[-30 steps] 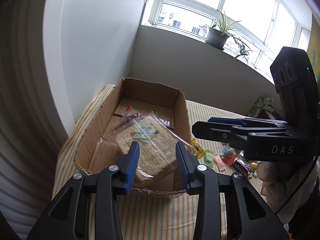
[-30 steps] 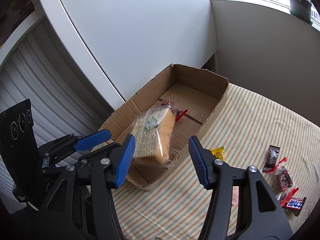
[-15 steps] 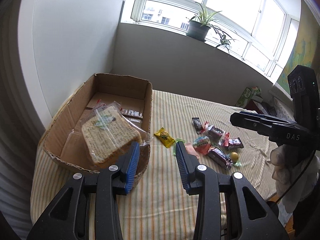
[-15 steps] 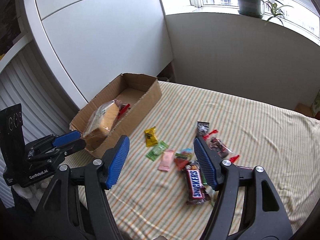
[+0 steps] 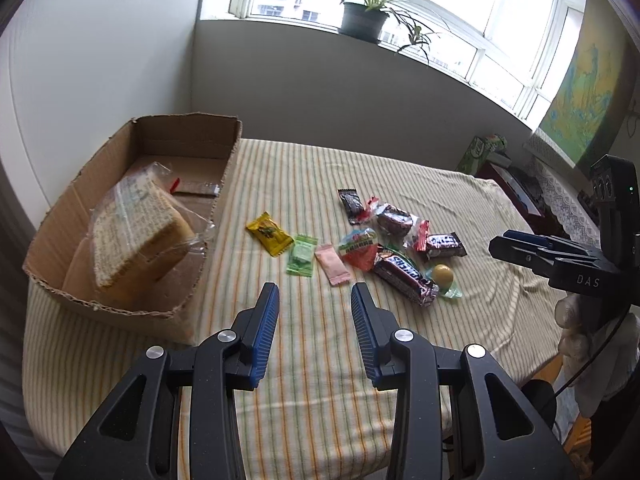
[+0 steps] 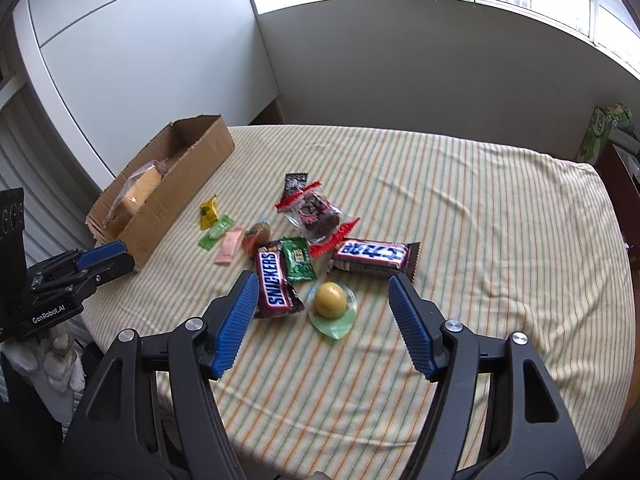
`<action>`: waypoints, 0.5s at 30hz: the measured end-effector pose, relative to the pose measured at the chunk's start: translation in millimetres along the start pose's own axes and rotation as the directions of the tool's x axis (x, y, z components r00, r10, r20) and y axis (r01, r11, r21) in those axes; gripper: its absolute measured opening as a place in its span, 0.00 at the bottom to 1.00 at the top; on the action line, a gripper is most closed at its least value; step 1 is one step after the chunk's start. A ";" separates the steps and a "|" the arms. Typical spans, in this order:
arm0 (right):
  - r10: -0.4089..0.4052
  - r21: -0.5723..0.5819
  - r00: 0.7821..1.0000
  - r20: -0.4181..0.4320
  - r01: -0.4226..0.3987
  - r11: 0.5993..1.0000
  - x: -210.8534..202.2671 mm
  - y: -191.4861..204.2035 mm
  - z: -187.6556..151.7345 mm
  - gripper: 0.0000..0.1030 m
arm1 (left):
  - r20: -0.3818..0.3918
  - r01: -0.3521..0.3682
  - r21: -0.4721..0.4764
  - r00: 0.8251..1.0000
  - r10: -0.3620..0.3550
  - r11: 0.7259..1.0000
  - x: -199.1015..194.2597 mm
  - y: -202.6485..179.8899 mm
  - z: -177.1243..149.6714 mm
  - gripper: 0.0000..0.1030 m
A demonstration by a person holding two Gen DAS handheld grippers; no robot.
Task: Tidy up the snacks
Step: 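Grasp the pink candy with the left tool while the right tool grasps the yellow ball candy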
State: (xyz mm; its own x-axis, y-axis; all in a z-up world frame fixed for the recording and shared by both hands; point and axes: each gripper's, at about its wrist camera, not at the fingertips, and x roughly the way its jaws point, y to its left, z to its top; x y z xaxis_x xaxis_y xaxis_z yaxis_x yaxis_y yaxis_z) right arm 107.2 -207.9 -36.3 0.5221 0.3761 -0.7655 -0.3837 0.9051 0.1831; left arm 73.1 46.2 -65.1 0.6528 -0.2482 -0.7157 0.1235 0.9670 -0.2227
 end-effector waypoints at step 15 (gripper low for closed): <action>-0.016 -0.044 0.998 -0.054 0.014 0.999 36.0 -3.4 -16.7 0.61 | -0.130 -0.026 0.117 0.991 0.041 0.993 65.1 -30.4 4.6 0.27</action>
State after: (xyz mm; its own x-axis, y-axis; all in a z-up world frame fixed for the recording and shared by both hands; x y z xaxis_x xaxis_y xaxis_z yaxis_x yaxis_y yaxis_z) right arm 114.6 -200.8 -74.8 0.4866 0.3506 -0.8002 -0.4101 0.9004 0.1451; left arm 115.3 1.0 -101.8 0.5543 -0.2135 -0.8045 0.1930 0.9732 -0.1253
